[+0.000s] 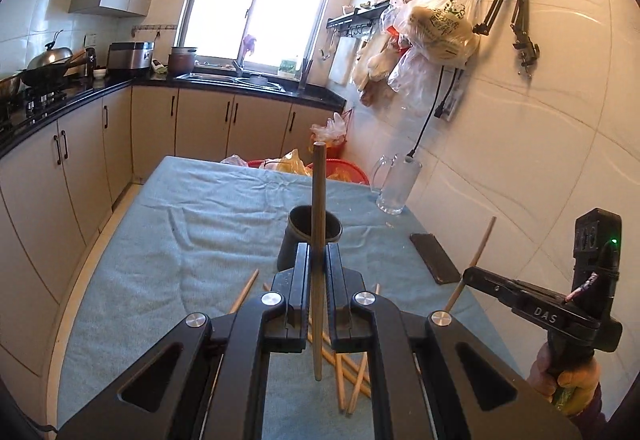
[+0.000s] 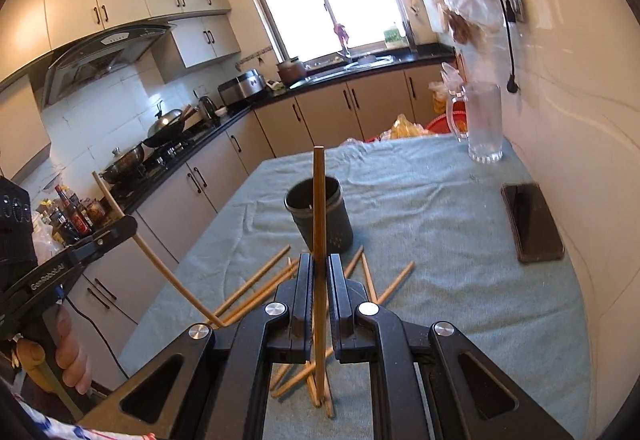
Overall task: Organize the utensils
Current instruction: 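Lift both chopsticks upright and carry them over the black holder, then open the left gripper into the holder while the right gripper releases its chopstick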
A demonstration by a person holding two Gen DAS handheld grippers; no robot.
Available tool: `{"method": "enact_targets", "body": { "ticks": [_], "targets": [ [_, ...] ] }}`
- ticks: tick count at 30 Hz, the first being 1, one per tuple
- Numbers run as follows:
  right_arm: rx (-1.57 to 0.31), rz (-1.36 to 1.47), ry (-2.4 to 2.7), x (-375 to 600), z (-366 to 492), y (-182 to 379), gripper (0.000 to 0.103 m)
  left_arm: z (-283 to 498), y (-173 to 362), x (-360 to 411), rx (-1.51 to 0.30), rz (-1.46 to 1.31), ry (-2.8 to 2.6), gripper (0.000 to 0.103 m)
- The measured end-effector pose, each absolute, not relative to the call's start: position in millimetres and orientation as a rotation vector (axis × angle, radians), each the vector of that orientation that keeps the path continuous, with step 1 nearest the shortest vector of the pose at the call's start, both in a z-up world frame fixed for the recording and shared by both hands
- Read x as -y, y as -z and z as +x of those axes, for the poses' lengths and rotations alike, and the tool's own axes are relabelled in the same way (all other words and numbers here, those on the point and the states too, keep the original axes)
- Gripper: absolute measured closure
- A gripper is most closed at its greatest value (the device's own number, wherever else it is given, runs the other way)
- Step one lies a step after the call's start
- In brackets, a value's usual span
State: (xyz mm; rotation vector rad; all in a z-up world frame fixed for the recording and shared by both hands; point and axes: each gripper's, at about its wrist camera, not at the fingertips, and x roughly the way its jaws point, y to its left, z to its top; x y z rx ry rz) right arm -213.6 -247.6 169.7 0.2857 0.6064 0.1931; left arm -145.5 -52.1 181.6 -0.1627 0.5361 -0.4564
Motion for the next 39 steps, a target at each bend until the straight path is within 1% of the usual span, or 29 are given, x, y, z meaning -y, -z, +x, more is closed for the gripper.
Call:
{"method": "enact_targets", "body": {
  "ticks": [4,9,15,20,24,26,32,36,37,38,39],
  "targets": [
    [-0.569,0.278,-0.198,249.5,-206.5,-188.7,0.096,-128.4,-189.4,52.2,-0.541,-0.184,0.449,0.097],
    [-0.511,0.278,-0.199,252.9,-187.3,-216.7,0.096,-98.9,-208.4,58.3,-0.5,-0.191,0.43,0.097],
    [-0.454,0.296,-0.202,253.4,-141.0,-250.7,0.096,-53.6,-230.9,76.5,-0.457,-0.173,0.409,0.097],
    [-0.413,0.289,-0.187,245.7,-108.4,-265.7,0.096,-15.1,-238.8,94.4,-0.449,-0.167,0.402,0.097],
    [-0.419,0.284,-0.153,241.5,-77.6,-256.7,0.096,14.3,-231.9,107.4,-0.465,-0.159,0.386,0.097],
    [-0.438,0.269,-0.13,238.5,-61.3,-244.4,0.095,30.5,-220.1,114.5,-0.496,-0.147,0.387,0.097],
    [-0.577,0.279,-0.126,236.9,-24.3,-193.8,0.095,62.1,-181.4,117.2,-0.636,-0.174,0.365,0.097],
    [-0.629,0.288,-0.114,239.1,-12.4,-170.5,0.095,64.3,-170.9,115.8,-0.663,-0.148,0.355,0.096],
    [-0.634,0.294,-0.103,241.3,-9.8,-167.4,0.094,63.7,-171.0,116.5,-0.658,-0.137,0.351,0.092],
    [-0.639,0.299,-0.099,242.9,-8.0,-165.9,0.092,61.9,-172.3,115.8,-0.652,-0.131,0.349,0.083],
    [-0.645,0.305,-0.099,244.4,-5.8,-164.7,0.087,60.2,-174.6,114.5,-0.647,-0.133,0.346,0.077]
  ]
}}
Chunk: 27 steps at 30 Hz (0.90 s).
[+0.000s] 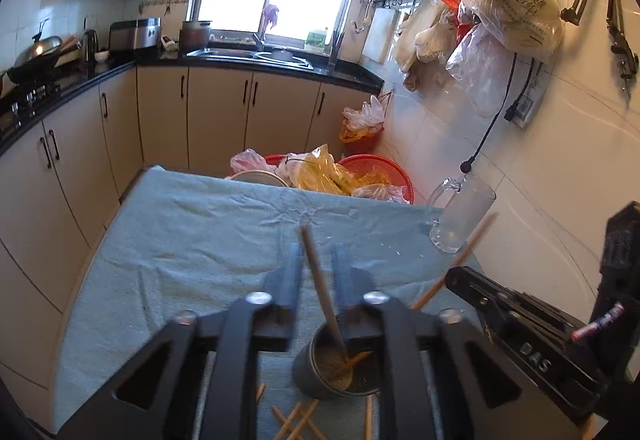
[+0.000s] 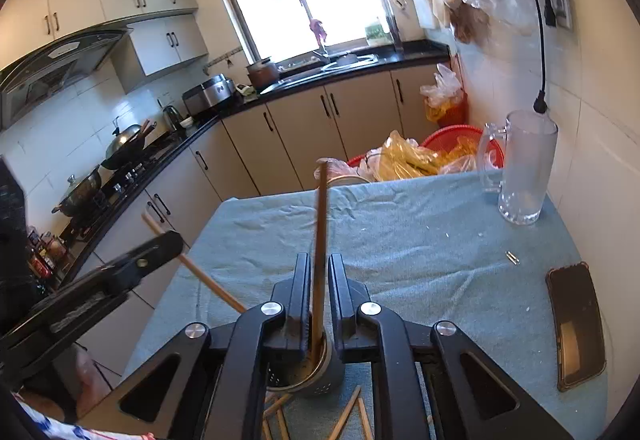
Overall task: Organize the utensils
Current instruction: 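Open the left gripper into the holder while the right gripper releases its chopstick, then grasp a chopstick with the left gripper while the right gripper grasps another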
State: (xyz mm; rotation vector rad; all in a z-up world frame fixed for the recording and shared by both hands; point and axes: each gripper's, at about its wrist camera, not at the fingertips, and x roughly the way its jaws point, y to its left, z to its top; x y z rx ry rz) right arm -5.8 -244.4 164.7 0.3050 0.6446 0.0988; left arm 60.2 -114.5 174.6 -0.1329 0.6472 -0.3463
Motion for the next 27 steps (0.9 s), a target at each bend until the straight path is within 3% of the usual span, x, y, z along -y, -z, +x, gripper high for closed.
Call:
{"method": "enact_targets", "body": {
  "ticks": [1,3,8,12,17,27],
  "targets": [
    [-0.649,0.312,-0.096,246.4,-4.5,-163.5,0.082,58.6,-176.6,112.9,-0.641,-0.141,0.346,0.065],
    [-0.643,0.318,-0.086,248.4,-4.4,-165.1,0.061,52.6,-181.5,108.3,-0.618,-0.158,0.347,0.06],
    [-0.627,0.297,-0.061,250.1,-14.6,-172.0,0.059,41.0,-190.5,99.7,-0.609,-0.154,0.347,0.059],
    [-0.615,0.287,-0.05,251.8,-33.7,-177.7,0.051,22.8,-197.3,83.2,-0.603,-0.173,0.353,0.059],
    [-0.622,0.283,-0.03,259.8,-62.5,-176.6,0.045,-8.6,-197.1,49.2,-0.563,-0.169,0.307,0.05],
    [-0.82,0.28,0.004,277.6,-114.3,-101.6,0.044,-28.1,-102.9,7.3,-0.77,-0.033,0.222,0.049]
  ]
}}
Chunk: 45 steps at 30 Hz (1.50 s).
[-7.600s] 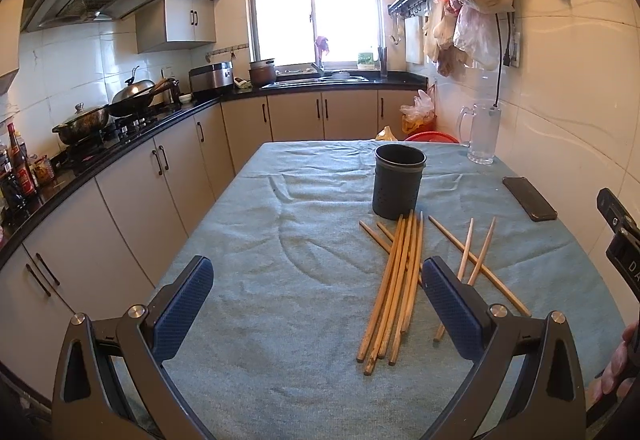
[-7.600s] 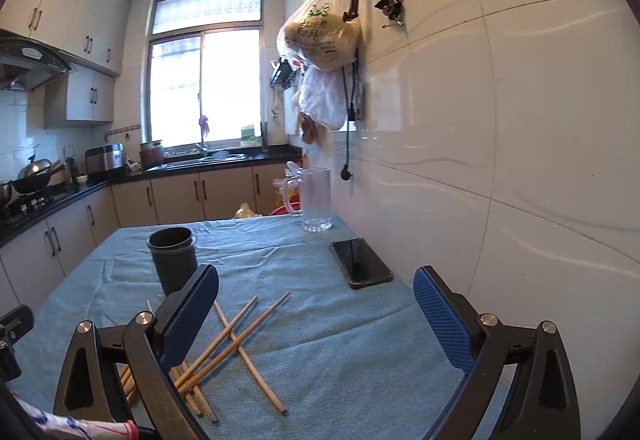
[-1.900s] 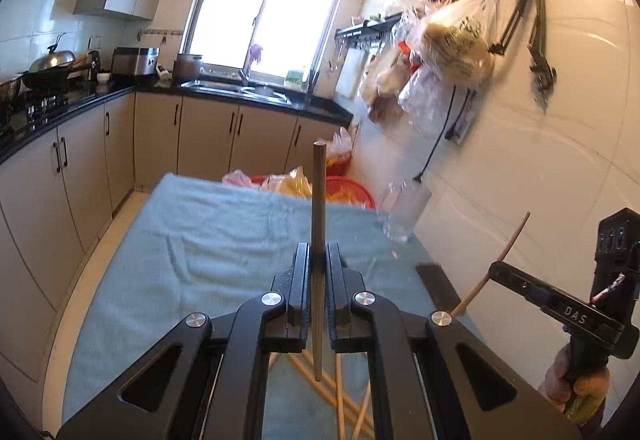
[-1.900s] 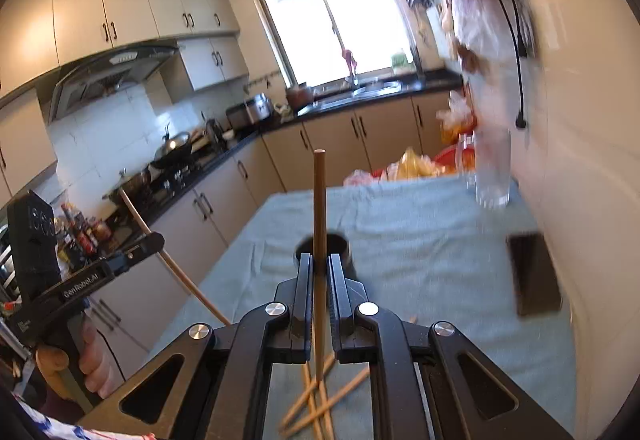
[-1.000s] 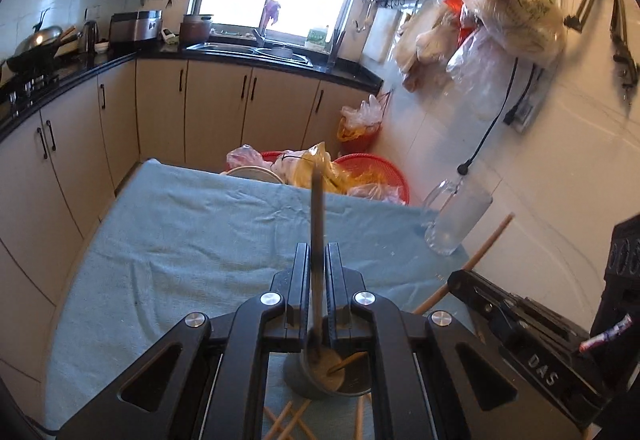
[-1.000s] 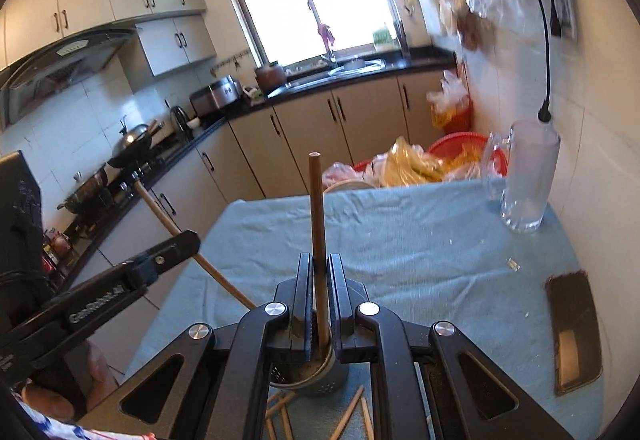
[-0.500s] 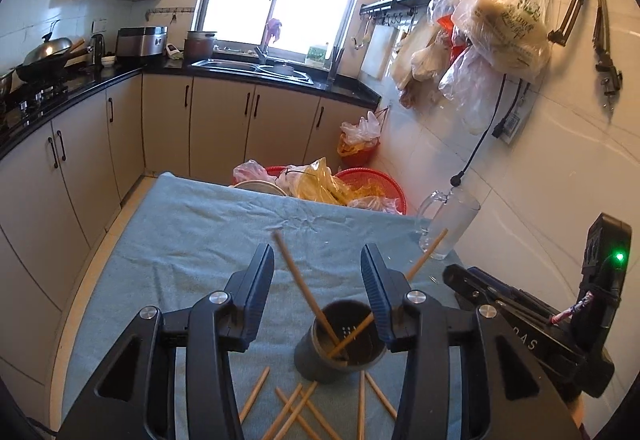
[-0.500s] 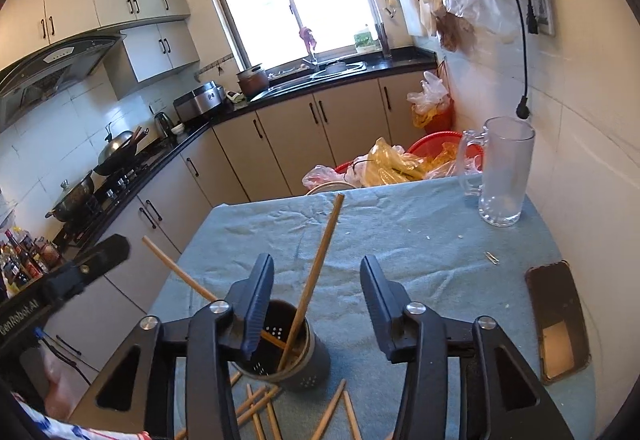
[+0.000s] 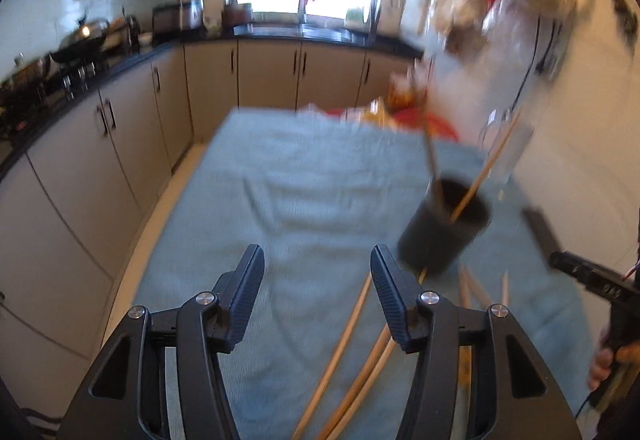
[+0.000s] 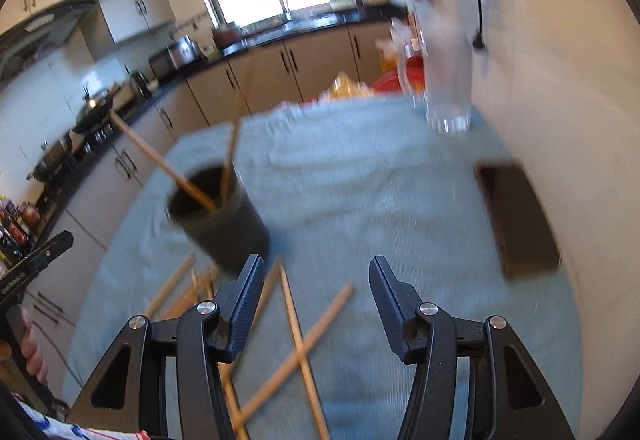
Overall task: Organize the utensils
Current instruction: 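Grasp a chopstick with the left gripper while the right gripper grasps another, then raise both chopsticks upright and move them above the black holder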
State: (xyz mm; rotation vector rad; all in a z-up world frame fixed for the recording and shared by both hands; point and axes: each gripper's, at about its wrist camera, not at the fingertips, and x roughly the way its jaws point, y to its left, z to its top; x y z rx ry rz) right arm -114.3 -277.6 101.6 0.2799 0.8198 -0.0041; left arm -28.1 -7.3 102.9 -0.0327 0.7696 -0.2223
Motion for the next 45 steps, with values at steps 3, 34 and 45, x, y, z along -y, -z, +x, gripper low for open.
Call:
{"method": "enact_targets", "body": {
  "ticks": [3,34,45],
  "targets": [
    [-0.891,0.307,-0.016,277.2,-123.1,-76.4,0.044,-23.0,-72.2,8.6,-0.861,-0.005,0.246,0.049],
    [-1.081,0.399,-0.009,269.6,-64.2,-19.5,0.084,52.6,-3.7,101.4,-1.084,0.3,0.356,0.086],
    [-0.998,0.388,-0.053,264.3,-72.8,-42.5,0.096,33.3,-40.1,70.5,-0.95,0.17,0.278,0.097]
  ]
}}
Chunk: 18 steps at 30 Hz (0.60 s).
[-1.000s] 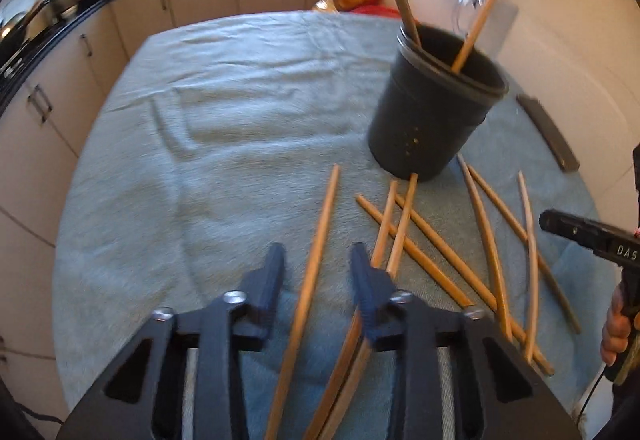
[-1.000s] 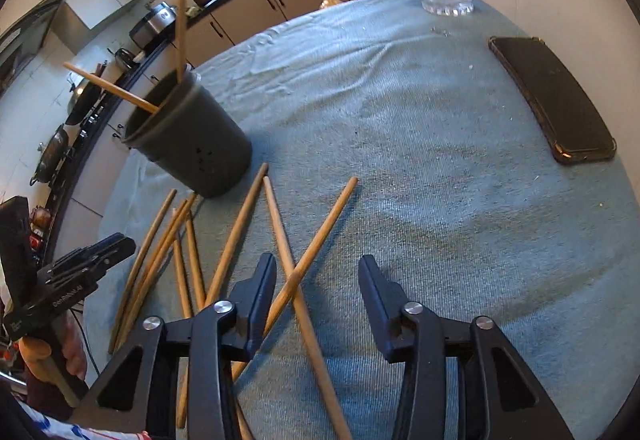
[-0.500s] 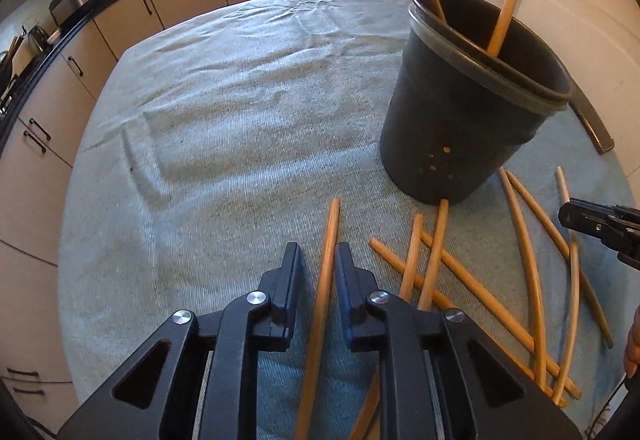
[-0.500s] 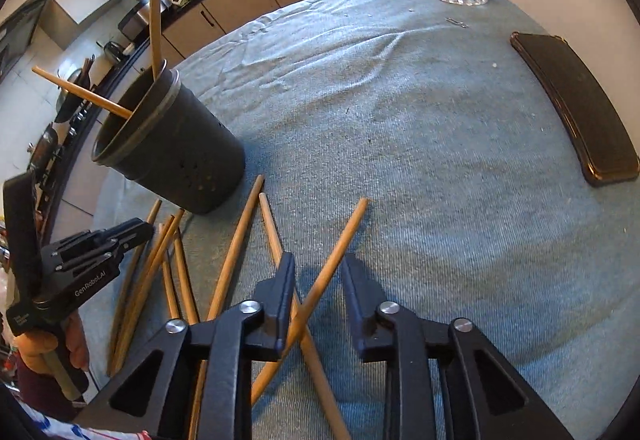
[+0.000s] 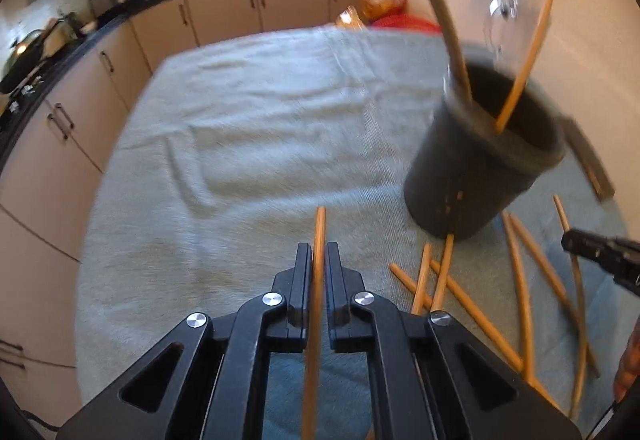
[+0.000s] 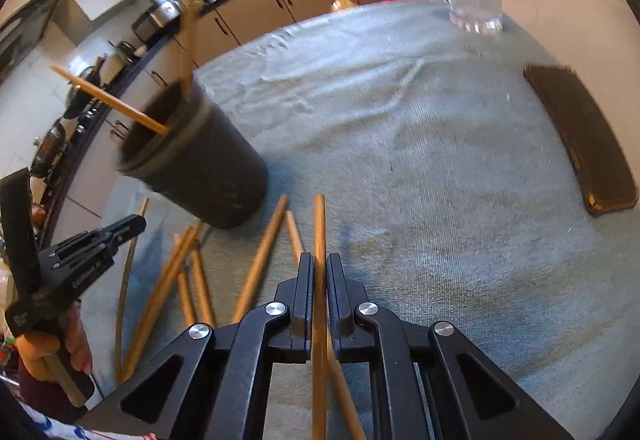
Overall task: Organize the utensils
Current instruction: 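Raise both chopsticks upright and move them above the black holder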
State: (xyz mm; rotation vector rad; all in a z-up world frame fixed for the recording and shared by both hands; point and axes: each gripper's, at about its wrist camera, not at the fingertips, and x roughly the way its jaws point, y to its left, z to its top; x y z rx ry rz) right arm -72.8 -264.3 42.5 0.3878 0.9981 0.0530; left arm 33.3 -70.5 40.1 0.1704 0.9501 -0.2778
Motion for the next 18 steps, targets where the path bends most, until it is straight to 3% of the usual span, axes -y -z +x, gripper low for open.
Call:
{"method": "enact_targets", "body": {
  "ticks": [18],
  "targets": [
    [-0.745,0.255,-0.091,245.5,-160.9,-132.4,0.096,-103.1,-154.5,15.2,-0.634,-0.024,0.321,0.097]
  ]
}}
